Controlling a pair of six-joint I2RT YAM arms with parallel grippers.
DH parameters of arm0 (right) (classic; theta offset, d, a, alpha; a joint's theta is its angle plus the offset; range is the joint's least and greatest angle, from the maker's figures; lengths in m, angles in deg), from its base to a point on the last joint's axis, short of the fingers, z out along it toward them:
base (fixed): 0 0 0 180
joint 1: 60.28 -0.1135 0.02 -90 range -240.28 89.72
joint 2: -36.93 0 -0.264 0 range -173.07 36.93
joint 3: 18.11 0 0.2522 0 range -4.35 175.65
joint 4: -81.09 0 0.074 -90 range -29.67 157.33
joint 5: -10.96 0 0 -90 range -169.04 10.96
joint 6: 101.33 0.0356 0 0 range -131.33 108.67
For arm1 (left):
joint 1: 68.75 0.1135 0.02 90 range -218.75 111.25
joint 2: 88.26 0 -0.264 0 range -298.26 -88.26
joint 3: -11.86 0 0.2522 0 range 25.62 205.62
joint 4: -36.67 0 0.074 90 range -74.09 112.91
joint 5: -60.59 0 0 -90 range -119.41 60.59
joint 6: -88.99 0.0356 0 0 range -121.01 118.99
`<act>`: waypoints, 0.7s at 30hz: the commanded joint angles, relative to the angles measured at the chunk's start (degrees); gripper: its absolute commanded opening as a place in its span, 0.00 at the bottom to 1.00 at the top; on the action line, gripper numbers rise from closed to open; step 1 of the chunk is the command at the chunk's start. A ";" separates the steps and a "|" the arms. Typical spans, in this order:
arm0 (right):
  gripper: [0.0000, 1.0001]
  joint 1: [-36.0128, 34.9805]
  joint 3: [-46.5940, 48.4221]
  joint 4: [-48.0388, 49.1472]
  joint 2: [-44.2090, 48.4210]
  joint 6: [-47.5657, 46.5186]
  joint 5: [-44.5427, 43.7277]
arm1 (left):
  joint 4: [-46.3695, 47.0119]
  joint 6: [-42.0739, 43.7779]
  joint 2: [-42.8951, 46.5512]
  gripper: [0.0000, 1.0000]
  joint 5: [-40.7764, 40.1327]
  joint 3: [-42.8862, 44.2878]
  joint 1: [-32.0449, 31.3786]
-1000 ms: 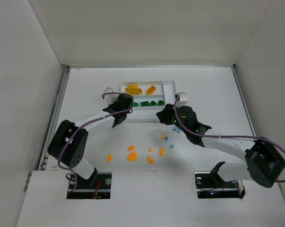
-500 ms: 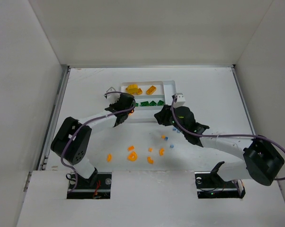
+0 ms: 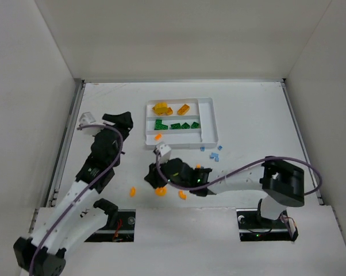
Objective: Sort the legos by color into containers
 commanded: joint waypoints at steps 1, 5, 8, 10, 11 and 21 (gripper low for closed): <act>0.51 -5.62 4.25 2.14 -6.15 0.99 -5.19 | -4.15 4.20 7.68 0.55 -3.07 -1.17 2.21; 0.61 -9.67 11.01 -1.11 -13.72 3.19 -9.23 | -5.30 4.82 12.89 0.57 -2.28 -1.52 3.53; 0.65 -10.91 15.15 -4.01 -17.32 4.86 -12.75 | -6.00 5.88 14.47 0.57 -1.75 -1.78 3.71; 0.66 -11.08 17.34 -5.41 -19.96 5.74 -13.81 | -5.92 5.53 15.96 0.58 -1.67 -3.10 3.71; 0.66 -11.08 18.31 -6.29 -21.19 6.44 -14.16 | -5.83 5.53 16.40 0.58 -1.67 -3.63 3.71; 0.66 -12.31 25.09 -11.57 -27.97 5.93 -19.43 | -5.30 6.49 17.38 0.60 1.05 -4.51 5.46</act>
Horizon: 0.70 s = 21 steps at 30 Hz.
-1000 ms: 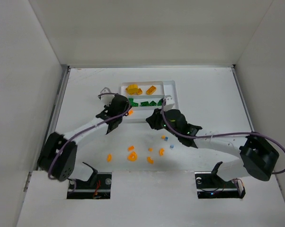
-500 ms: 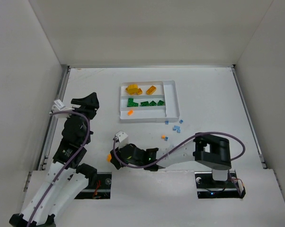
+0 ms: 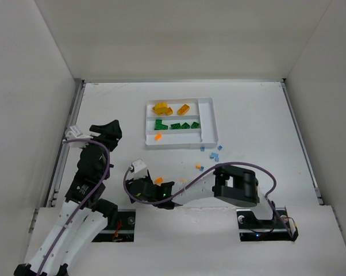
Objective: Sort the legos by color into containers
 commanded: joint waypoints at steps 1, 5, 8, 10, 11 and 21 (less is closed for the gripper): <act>0.65 -1.30 3.06 -2.72 -1.00 -1.29 -3.54 | 2.00 1.07 0.83 0.60 1.86 -0.66 1.46; 0.62 -2.79 4.99 -4.92 -2.40 -4.71 -5.48 | 3.14 0.54 1.01 0.60 3.54 -1.37 3.57; 0.57 -4.20 6.66 -6.50 -3.72 -8.31 -6.88 | 3.23 0.28 1.27 0.60 4.68 -1.89 4.72; 0.51 -4.90 7.45 -8.16 -4.42 -9.29 -8.81 | 3.49 -0.16 1.44 0.60 4.95 -2.51 5.16; 0.49 -4.90 7.71 -8.96 -4.51 -9.21 -9.08 | 3.58 -0.16 1.18 0.60 4.95 -2.51 5.42; 0.30 -3.94 4.91 -8.36 -2.05 -6.92 -9.79 | 4.37 -0.60 1.35 0.60 7.14 -3.30 6.74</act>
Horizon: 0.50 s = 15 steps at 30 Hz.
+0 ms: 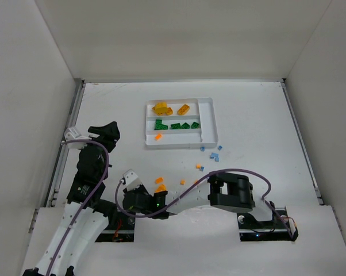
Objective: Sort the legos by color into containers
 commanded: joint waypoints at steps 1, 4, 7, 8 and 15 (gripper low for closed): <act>0.30 1.05 -1.56 -0.46 1.94 0.14 -1.44 | 3.65 -0.40 0.68 0.60 1.33 -0.92 0.53; 0.34 1.58 -2.62 0.42 2.91 1.02 -0.74 | 3.65 -0.14 0.51 0.60 1.07 -0.66 0.71; 0.52 1.58 -2.10 1.04 2.57 0.93 0.58 | 3.65 -0.40 0.24 0.60 1.50 -0.92 0.62; 0.55 1.58 -1.83 1.21 2.22 0.84 0.76 | 3.74 -0.49 0.33 0.61 1.42 -1.18 0.53; 0.53 1.93 0.19 0.95 -0.42 0.76 1.55 | 4.09 -0.75 0.15 0.61 1.95 -1.45 0.62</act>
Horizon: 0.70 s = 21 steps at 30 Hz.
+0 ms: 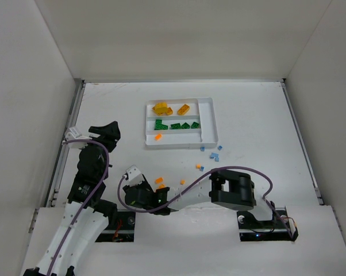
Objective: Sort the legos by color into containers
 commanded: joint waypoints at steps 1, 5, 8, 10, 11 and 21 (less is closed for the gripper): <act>0.53 0.42 1.94 -0.03 -1.71 0.01 0.68 | 2.96 -0.49 0.18 0.61 0.72 -0.86 0.21; 0.54 0.51 2.73 0.58 -2.68 -0.42 1.38 | 2.96 -0.58 -0.62 0.61 1.60 -0.68 0.65; 0.55 0.51 3.69 0.67 -3.82 -1.74 1.12 | 3.48 -1.19 -0.35 0.61 1.60 -1.74 0.65; 0.53 0.51 4.05 0.67 -4.26 -1.75 1.29 | 3.40 -1.20 -0.79 0.61 1.77 -1.57 0.82; 0.49 0.51 4.14 0.67 -4.35 -1.66 1.29 | 3.31 -1.02 -0.88 0.61 1.95 -1.56 0.91; 0.28 1.74 1.42 1.72 -1.11 -0.78 -0.90 | 4.27 -1.46 -0.27 0.61 2.74 -2.97 1.61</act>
